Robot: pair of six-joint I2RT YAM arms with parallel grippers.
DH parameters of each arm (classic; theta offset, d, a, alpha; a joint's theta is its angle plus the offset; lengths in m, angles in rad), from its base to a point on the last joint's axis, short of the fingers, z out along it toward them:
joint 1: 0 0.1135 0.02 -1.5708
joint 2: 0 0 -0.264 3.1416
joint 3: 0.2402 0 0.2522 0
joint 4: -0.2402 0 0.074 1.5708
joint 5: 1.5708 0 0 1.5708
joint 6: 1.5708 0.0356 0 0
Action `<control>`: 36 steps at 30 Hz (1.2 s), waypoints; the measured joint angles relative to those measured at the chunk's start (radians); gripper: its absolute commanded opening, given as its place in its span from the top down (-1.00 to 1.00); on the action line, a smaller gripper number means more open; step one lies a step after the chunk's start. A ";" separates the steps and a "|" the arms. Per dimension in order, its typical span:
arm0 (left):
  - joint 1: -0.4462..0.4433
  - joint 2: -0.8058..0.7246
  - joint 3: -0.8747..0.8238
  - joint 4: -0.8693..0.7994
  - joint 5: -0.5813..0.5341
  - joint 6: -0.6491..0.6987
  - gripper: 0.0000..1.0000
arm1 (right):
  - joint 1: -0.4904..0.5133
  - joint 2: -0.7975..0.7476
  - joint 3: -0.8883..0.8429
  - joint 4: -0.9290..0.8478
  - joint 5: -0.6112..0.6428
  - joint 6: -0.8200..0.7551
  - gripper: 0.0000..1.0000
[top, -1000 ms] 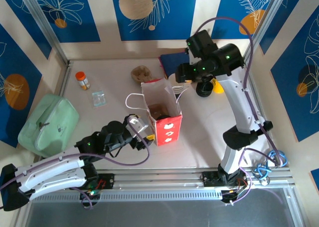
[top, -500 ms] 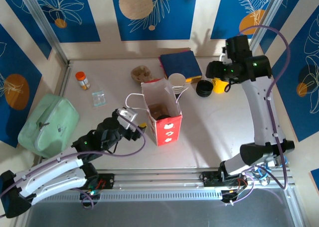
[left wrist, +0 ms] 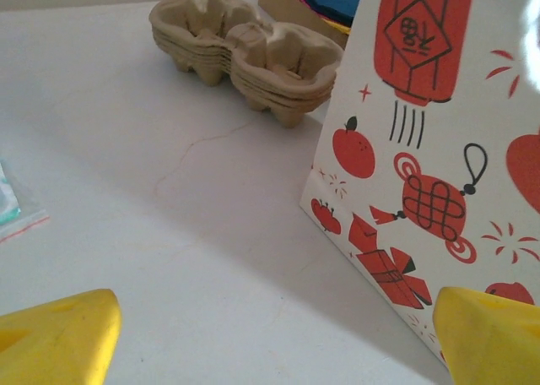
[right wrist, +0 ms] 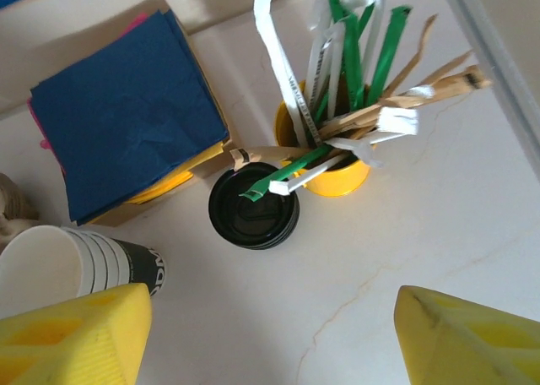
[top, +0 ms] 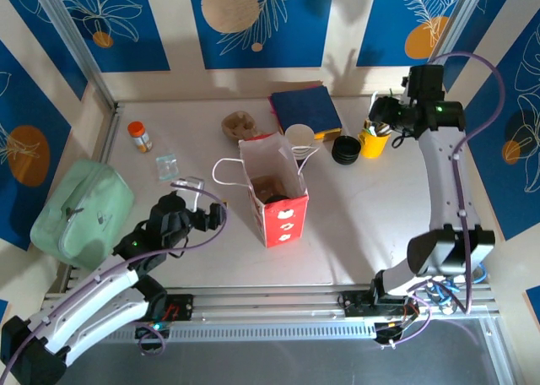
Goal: Pack the takeout coffee
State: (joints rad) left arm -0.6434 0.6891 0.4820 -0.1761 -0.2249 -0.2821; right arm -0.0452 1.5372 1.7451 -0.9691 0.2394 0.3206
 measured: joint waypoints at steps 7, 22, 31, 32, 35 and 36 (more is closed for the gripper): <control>0.022 -0.019 -0.020 -0.021 0.031 -0.018 -0.89 | 0.026 0.194 0.096 0.011 0.000 -0.011 -0.43; 0.031 -0.087 -0.042 -0.024 0.043 -0.025 -0.89 | 0.116 0.441 0.330 -0.071 0.184 -0.037 -0.20; 0.033 -0.091 -0.044 -0.024 0.053 -0.025 -0.89 | 0.118 0.472 0.335 -0.092 0.205 -0.034 -0.01; 0.033 -0.093 -0.044 -0.024 0.053 -0.025 -0.89 | 0.118 0.475 0.335 -0.093 0.207 -0.034 0.02; 0.033 -0.093 -0.044 -0.024 0.057 -0.025 -0.89 | 0.118 0.481 0.335 -0.097 0.207 -0.033 0.08; 0.033 -0.093 -0.044 -0.024 0.060 -0.025 -0.89 | 0.118 0.482 0.335 -0.098 0.207 -0.032 0.10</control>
State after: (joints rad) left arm -0.6106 0.5964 0.4377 -0.2001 -0.1646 -0.3069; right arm 0.0727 2.0190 2.0804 -1.0672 0.4465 0.2882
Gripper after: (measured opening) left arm 0.947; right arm 0.467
